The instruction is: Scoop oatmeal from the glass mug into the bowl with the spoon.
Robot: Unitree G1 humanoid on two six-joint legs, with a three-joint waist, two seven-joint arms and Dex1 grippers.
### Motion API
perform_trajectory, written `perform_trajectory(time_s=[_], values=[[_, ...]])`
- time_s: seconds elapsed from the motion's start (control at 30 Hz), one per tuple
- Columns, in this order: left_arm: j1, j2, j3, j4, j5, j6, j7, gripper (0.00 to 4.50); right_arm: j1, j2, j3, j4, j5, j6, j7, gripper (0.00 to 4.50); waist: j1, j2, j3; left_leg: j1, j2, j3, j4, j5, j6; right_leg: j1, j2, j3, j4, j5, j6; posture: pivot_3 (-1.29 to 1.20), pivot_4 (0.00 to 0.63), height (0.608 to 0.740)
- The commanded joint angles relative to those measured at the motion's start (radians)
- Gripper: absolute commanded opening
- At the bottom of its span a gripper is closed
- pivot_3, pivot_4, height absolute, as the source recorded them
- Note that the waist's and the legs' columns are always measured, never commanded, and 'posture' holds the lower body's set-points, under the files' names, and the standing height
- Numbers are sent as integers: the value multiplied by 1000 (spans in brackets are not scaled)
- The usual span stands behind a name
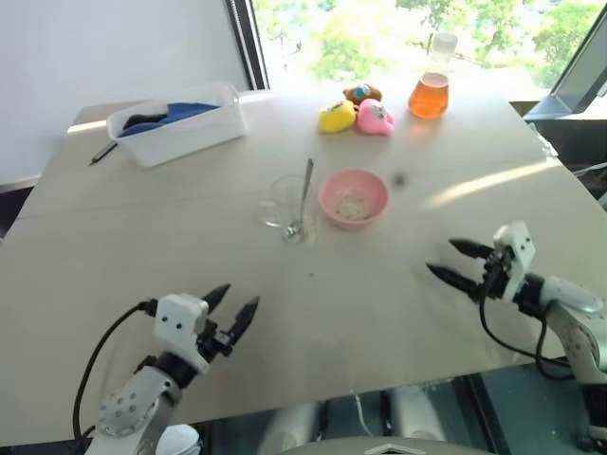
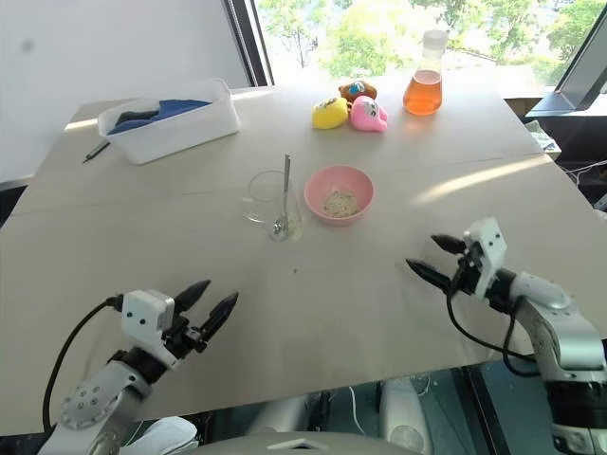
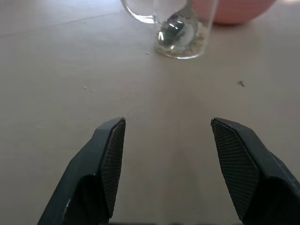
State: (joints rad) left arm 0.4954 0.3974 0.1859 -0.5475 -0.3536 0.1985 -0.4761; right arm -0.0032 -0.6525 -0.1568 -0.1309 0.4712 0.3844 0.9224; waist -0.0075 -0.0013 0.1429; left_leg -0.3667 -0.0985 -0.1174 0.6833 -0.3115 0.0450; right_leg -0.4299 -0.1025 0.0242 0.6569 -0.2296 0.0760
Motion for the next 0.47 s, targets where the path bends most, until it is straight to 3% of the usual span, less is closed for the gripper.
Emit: perform_trajectory(time_s=[0.03, 0.1, 0.13, 0.17, 0.47], values=[[9, -20, -28, -46, -21, -27, -20, 3311, 43, -8, -44, -2, 30, -45, 53, 4359, -1, 0, 0, 4, 0, 0, -1, -1, 2, 4, 0, 0, -1, 0, 0, 0, 150, 740], [10, -27, -22, -35, 2, -49, -12, 3688, 60, -15, -50, 11, 18, -87, 72, 4500, -2, 0, 0, 6, 1, 0, -1, -2, 3, 7, 1, 0, -4, 0, 0, 0, 150, 740], [11, -27, -20, -28, 8, -57, -12, 4216, 67, -17, -52, 12, 17, -99, 81, 4500, -1, -1, 1, 6, 0, 0, -1, -2, 3, 7, 2, 0, -4, 0, 1, 0, 150, 740], [11, -24, -19, -23, 18, -65, -13, 4452, 74, -16, -56, 11, 16, -109, 83, 4500, -1, -1, 1, 6, 0, 0, -1, -2, 3, 7, 2, 0, -4, 0, 1, 0, 150, 740], [11, 2, -11, 14, 54, -92, -27, 4452, 92, -10, -76, 22, 15, -151, 79, 4500, 11, -1, 1, 5, 0, -1, -1, 0, 0, 7, 1, -2, -8, 0, 1, 0, 150, 740]])
